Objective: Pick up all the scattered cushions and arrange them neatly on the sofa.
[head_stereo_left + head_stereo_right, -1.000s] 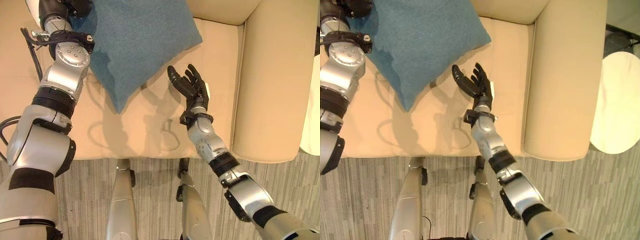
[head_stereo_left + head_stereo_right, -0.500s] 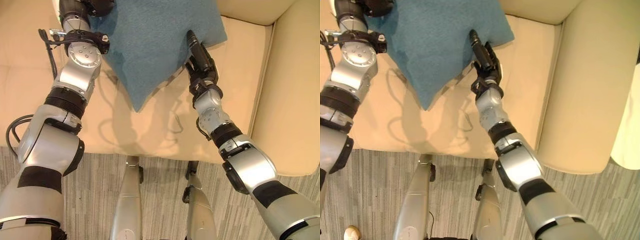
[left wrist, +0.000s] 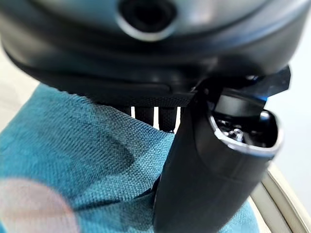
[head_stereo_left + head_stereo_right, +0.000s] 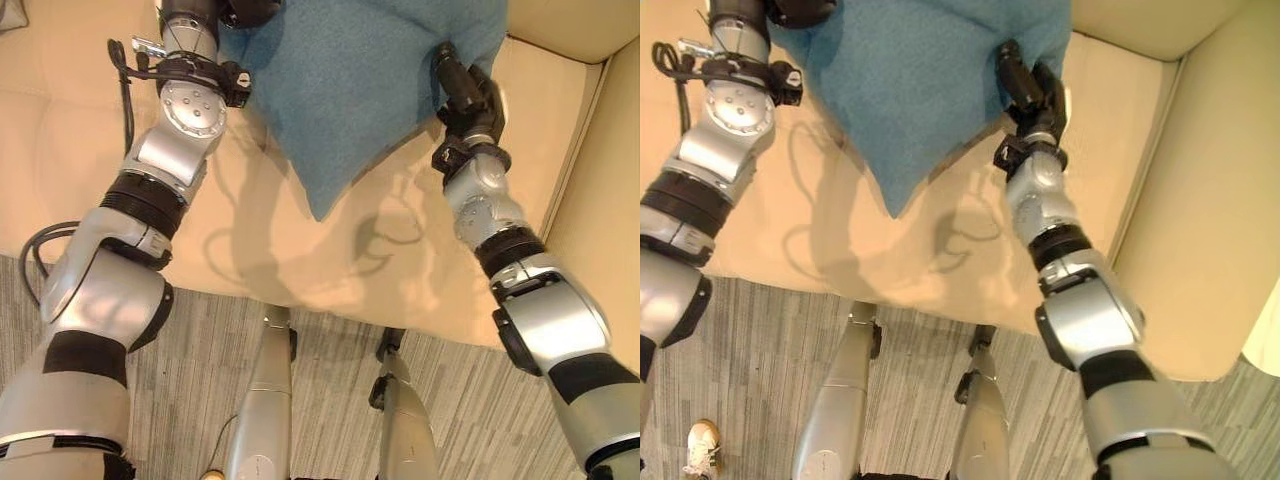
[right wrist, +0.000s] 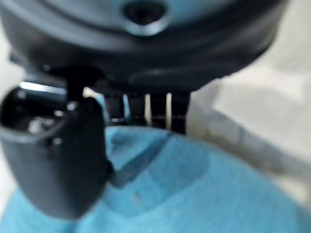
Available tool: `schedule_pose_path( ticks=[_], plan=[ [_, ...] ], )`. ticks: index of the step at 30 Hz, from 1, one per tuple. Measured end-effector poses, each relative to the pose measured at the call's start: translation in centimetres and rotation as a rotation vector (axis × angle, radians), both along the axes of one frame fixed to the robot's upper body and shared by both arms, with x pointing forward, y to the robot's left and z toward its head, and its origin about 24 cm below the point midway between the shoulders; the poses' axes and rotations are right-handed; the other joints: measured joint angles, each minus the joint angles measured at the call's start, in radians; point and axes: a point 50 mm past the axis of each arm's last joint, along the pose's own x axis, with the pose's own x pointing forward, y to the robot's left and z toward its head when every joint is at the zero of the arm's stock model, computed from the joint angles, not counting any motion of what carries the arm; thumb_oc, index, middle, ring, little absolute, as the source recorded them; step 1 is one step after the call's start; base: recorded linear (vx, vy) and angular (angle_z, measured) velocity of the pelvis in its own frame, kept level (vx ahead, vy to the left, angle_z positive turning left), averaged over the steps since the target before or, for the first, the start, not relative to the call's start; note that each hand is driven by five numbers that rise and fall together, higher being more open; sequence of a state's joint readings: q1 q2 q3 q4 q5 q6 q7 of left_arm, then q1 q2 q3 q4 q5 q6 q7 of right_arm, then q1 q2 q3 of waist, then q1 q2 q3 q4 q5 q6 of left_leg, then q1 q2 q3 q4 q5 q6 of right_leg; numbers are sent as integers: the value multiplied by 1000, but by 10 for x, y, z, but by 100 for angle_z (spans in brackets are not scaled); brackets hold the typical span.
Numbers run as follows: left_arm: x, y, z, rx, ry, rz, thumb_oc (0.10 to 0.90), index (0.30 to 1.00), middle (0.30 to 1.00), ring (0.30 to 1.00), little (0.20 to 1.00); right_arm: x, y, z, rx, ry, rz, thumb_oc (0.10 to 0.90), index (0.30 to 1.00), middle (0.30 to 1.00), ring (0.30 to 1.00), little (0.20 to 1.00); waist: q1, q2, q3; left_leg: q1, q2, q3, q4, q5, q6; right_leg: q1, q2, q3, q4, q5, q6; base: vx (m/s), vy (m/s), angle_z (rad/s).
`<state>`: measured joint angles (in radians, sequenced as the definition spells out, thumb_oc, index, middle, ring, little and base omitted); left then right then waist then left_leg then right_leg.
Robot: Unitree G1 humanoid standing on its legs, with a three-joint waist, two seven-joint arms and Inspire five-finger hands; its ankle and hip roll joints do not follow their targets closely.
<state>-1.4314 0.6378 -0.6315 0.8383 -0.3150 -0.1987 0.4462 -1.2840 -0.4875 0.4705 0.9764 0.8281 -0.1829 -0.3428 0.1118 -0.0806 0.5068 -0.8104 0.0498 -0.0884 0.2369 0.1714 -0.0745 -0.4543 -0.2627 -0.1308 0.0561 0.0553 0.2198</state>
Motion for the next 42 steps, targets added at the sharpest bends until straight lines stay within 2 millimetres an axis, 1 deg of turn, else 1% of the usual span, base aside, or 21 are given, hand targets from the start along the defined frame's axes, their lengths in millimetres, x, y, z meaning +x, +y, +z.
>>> schedule_pose_path(
  ticks=[2, 3, 6, 7, 8, 10, 12, 15, 20, 25, 32, 37, 38, 40, 42],
  plan=[
    [-6, 12, 7, 94, -38, 68, 400, 300, 300, 300, 300, -10, -7, 23, -268, -87, -84, 400, 300, 300, 300, 300, -16, -2, 1, -15, 2, 2, 5, 0, 1, -23, 0, 2, 14, -1, 0, -23, 26, -5],
    [-7, 15, 7, 125, -45, 101, 400, 300, 300, 300, 300, -16, -12, 35, -395, -139, -143, 400, 300, 300, 300, 300, -21, -4, 2, -17, 4, 7, 7, 0, 1, -29, -2, 6, 20, -1, 0, -16, 7, -5],
    [-5, 17, -1, 147, -28, 138, 400, 300, 300, 300, 300, -29, -17, 57, -595, -238, -271, 400, 300, 300, 300, 300, -32, -9, 4, -16, 6, 15, 17, -2, 4, -38, -1, 23, 34, -1, 0, -3, 30, -10],
    [-8, 16, -3, 159, -42, 142, 400, 300, 300, 300, 300, -34, -16, 66, -669, -286, -327, 400, 300, 300, 300, 300, -34, -15, 8, -16, 11, 24, 17, -2, 4, -47, -2, 30, 41, -1, 0, 6, -2, -14],
    [-9, 16, -4, 163, -50, 140, 400, 300, 300, 300, 300, -37, -15, 70, -716, -308, -361, 400, 300, 300, 300, 300, -37, -17, 9, -16, 17, 27, 18, -2, 4, -50, -2, 32, 44, -1, 0, 15, 2, -13],
    [-13, 13, -10, 164, -74, 127, 400, 300, 300, 300, 300, -46, -20, 84, -893, -369, -501, 400, 300, 300, 300, 300, -50, -28, 15, -10, 21, 29, 21, -2, 5, -51, 0, 41, 51, -1, 1, 15, -11, -7],
    [-15, 10, -16, 150, -96, 125, 400, 300, 300, 300, 300, -52, -21, 97, -999, -406, -595, 400, 300, 300, 300, 300, -62, -31, 16, -8, 24, 30, 22, -1, 5, -51, 2, 50, 53, -1, 1, 8, -15, -6],
    [-14, 7, -21, 109, -111, 147, 400, 300, 300, 300, 300, -58, -15, 114, -1035, -477, -653, 400, 300, 300, 300, 300, -75, -31, 16, -4, 26, 35, 22, 1, 7, -51, 6, 55, 54, -1, 1, 1, -13, -7],
    [-18, 12, -14, 16, -174, 190, 400, 300, 300, 300, 300, -72, 1, 146, -1099, -609, -738, 400, 300, 300, 300, 300, -99, -31, 16, -3, 40, 36, 21, 4, 2, -62, 21, 61, 65, 0, 0, 22, -15, -8],
    [-21, 7, -7, -39, -240, 237, 400, 300, 300, 300, 300, -83, 8, 165, -1123, -698, -816, 400, 300, 300, 300, 300, -104, -31, 16, -3, 45, 38, 19, 4, 3, -67, 20, 67, 66, 0, 0, 6, -3, 0],
    [-28, 6, 16, -99, -330, 281, 400, 300, 300, 300, 300, -94, 15, 189, -1127, -774, -889, 400, 300, 300, 300, 300, -102, -31, 16, 10, 49, 45, -3, 13, 7, -65, 19, 70, 61, 1, -1, 0, 0, 0],
    [-32, 4, 23, -138, -371, 294, 400, 300, 300, 300, 300, -99, 17, 196, -1107, -812, -925, 400, 300, 300, 300, 300, -100, -31, 16, 41, 50, 45, -29, 21, 4, -40, 20, 64, 45, 1, -1, 2, -1, 1],
    [-32, 3, 24, -173, -379, 292, 400, 300, 300, 300, 300, -101, 17, 197, -1101, -831, -940, 400, 300, 300, 300, 300, -100, -31, 16, 44, 51, 45, -35, 25, 3, -39, 21, 64, 44, 1, -1, 0, 0, 0],
    [-30, 2, 21, -184, -369, 302, 400, 300, 300, 300, 300, -98, 19, 196, -1130, -832, -938, 400, 300, 300, 300, 300, -100, -31, 16, 46, 54, 41, -35, 25, 3, -35, 24, 58, 44, 3, -4, -40, -27, 0],
    [-22, 0, 12, -166, -331, 319, 400, 300, 300, 300, 300, -91, 16, 191, -1189, -803, -932, 400, 300, 300, 300, 300, -99, -31, 16, 49, 56, 38, -35, 25, 3, -31, 28, 54, 43, 4, -5, -31, -50, 1]
  ],
)
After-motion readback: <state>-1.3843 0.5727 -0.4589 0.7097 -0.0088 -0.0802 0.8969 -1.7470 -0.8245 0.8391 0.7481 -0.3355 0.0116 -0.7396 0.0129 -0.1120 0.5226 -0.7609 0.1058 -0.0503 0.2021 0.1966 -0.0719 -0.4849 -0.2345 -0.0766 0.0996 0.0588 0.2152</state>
